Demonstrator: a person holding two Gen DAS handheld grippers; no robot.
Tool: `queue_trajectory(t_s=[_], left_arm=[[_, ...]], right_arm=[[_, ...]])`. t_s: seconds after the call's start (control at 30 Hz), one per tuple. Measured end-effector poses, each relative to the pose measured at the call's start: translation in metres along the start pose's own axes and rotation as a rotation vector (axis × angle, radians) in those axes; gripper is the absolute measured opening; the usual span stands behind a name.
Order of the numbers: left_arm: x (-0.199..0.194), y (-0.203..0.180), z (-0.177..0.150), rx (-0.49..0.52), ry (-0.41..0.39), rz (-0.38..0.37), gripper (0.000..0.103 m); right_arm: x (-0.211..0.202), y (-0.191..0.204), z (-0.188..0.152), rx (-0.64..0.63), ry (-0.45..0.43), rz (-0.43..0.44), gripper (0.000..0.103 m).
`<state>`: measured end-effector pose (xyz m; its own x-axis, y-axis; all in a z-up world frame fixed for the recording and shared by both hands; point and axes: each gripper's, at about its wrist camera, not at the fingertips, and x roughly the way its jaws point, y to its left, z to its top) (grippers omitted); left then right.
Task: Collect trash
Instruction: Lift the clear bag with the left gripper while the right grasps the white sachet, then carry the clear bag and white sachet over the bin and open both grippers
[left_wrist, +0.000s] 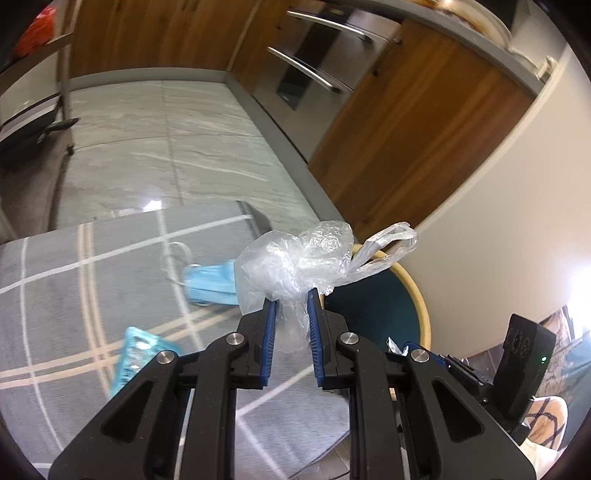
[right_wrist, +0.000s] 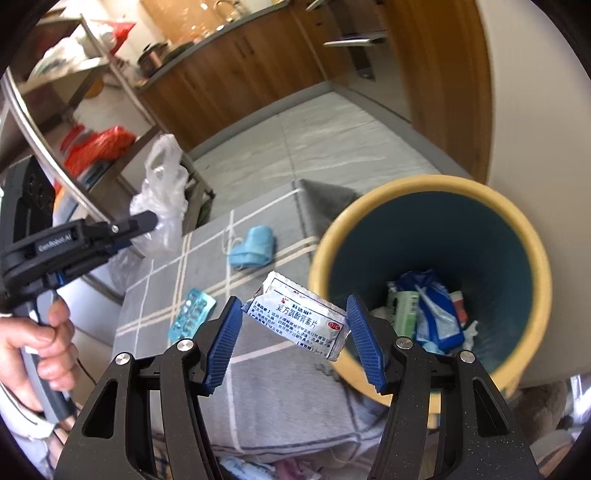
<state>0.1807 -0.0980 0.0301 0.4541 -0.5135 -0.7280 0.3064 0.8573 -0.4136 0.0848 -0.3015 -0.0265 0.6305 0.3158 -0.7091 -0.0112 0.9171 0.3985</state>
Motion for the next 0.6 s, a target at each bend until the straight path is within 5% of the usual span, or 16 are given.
queue_trajectory(t_s=[0.6], left_arm=[[0.088, -0.097, -0.017, 0.097, 0.162, -0.075, 0.016]], right_arm=[[-0.046, -0.079, -0.002, 0.218, -0.105, -0.053, 0.060]])
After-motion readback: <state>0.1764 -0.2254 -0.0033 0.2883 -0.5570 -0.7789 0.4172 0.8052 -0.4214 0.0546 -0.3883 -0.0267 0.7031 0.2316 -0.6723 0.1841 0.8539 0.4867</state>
